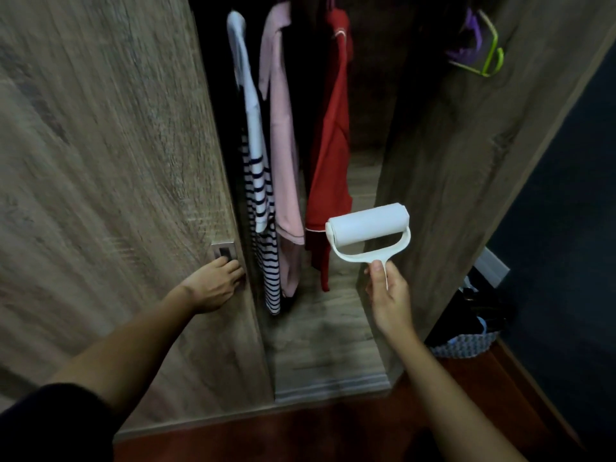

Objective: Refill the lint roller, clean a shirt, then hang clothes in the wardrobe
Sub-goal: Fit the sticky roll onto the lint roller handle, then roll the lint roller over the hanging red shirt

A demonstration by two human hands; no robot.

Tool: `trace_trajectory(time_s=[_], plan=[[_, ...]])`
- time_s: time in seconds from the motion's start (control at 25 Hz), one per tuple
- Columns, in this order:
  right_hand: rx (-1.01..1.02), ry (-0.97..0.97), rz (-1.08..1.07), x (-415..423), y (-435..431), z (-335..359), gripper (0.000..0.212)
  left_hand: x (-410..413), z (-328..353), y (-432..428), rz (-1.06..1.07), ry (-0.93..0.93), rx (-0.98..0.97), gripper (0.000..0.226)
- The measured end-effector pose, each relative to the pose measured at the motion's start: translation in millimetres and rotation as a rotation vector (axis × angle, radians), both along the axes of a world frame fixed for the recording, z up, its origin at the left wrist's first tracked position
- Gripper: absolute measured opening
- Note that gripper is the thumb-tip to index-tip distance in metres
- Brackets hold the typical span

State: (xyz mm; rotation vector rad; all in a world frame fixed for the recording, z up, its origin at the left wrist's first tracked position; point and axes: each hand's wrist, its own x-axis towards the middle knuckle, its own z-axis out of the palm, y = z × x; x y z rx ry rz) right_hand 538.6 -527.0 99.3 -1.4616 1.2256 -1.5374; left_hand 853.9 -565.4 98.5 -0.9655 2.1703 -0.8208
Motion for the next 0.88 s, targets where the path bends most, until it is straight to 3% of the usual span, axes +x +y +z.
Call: trace_trajectory(time_s=[0.12,0.32,0.52,0.64,0.88], plan=[[-0.033,0.004,0.013,10,3,6,0.043,16,-3,10,0.02,0.009,-0.033,0.051],[-0.078,0.019,0.026,20,9,18,0.033,27,5,23,0.207,0.01,0.046,0.045],[-0.081,0.024,0.042,22,14,23,0.044,37,10,25,0.308,0.029,0.1,0.044],[-0.067,0.025,0.038,24,11,25,0.048,28,13,24,0.329,0.147,0.099,0.04],[-0.042,0.013,0.014,22,-1,40,0.054,-29,41,6,-0.19,0.622,-0.187,0.026]])
